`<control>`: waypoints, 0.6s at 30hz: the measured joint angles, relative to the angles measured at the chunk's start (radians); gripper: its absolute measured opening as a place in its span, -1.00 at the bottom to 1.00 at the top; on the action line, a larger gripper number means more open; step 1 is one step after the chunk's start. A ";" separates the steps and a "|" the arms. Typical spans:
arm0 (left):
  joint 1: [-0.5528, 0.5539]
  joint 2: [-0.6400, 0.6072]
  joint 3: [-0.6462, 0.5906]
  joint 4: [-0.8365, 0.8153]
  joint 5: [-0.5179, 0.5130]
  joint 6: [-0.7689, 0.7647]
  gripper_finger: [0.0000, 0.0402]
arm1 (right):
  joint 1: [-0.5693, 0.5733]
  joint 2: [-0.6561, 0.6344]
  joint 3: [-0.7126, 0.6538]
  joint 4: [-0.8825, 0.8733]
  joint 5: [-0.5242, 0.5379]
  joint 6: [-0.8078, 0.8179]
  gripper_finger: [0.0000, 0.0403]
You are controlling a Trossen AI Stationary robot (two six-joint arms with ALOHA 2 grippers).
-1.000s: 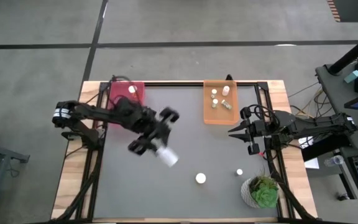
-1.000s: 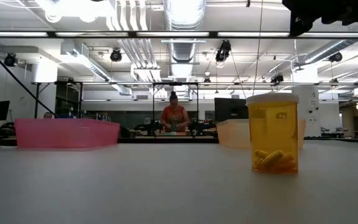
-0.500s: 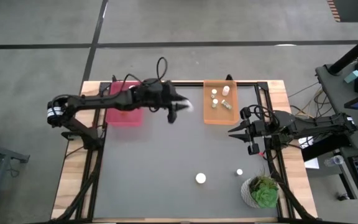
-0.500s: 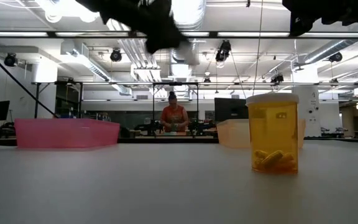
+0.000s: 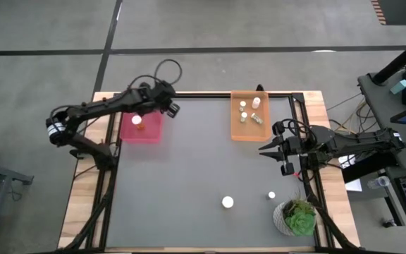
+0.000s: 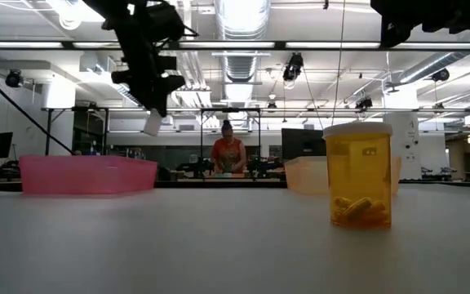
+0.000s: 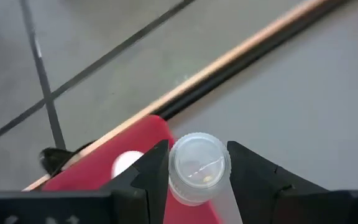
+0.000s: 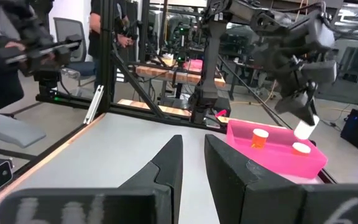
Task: Pick and place medicine bottles into bin by pill shape (circle, oval)
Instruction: Put the white capsule bottle into the pink bin
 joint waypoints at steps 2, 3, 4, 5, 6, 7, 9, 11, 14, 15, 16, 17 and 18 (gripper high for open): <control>0.032 -0.034 -0.010 0.007 -0.001 -0.015 -0.38 | 0.000 0.000 0.000 -0.002 0.000 0.000 -0.71; 0.047 -0.051 -0.019 0.009 -0.002 -0.022 -0.38 | 0.000 0.000 0.000 -0.003 0.000 0.000 -0.71; 0.060 -0.069 -0.032 0.017 -0.007 -0.026 -0.38 | 0.000 0.000 0.000 -0.004 0.000 -0.001 -0.71; 0.071 -0.091 -0.051 0.030 -0.014 -0.034 -0.38 | 0.000 0.000 0.000 -0.005 0.000 0.000 -0.71; 0.081 -0.113 -0.072 0.042 -0.019 -0.049 -0.38 | 0.000 0.000 0.000 -0.005 0.000 0.000 -0.71; 0.087 -0.136 -0.097 0.059 -0.020 -0.059 -0.38 | 0.000 0.000 0.000 -0.006 0.000 -0.001 -0.71; 0.092 -0.182 -0.151 0.101 -0.020 -0.081 -0.38 | 0.000 0.000 0.000 -0.006 0.000 0.000 -0.71; 0.092 -0.220 -0.212 0.143 -0.019 -0.105 -0.38 | 0.000 0.000 0.000 -0.006 0.000 -0.001 -0.71; 0.092 -0.267 -0.304 0.227 -0.018 -0.139 -0.38 | 0.000 0.000 0.000 -0.006 0.000 -0.003 -0.71; 0.090 -0.277 -0.329 0.251 -0.018 -0.155 -0.38 | 0.000 0.000 0.000 -0.006 0.000 -0.003 -0.71; 0.090 -0.285 -0.354 0.272 -0.017 -0.169 -0.38 | 0.000 0.000 0.000 -0.006 0.000 -0.004 -0.71; 0.089 -0.291 -0.380 0.285 -0.016 -0.182 -0.38 | 0.000 0.000 0.000 -0.006 0.000 -0.004 -0.71; 0.089 -0.295 -0.401 0.289 -0.015 -0.195 -0.38 | 0.000 0.000 0.000 -0.006 0.000 -0.004 -0.71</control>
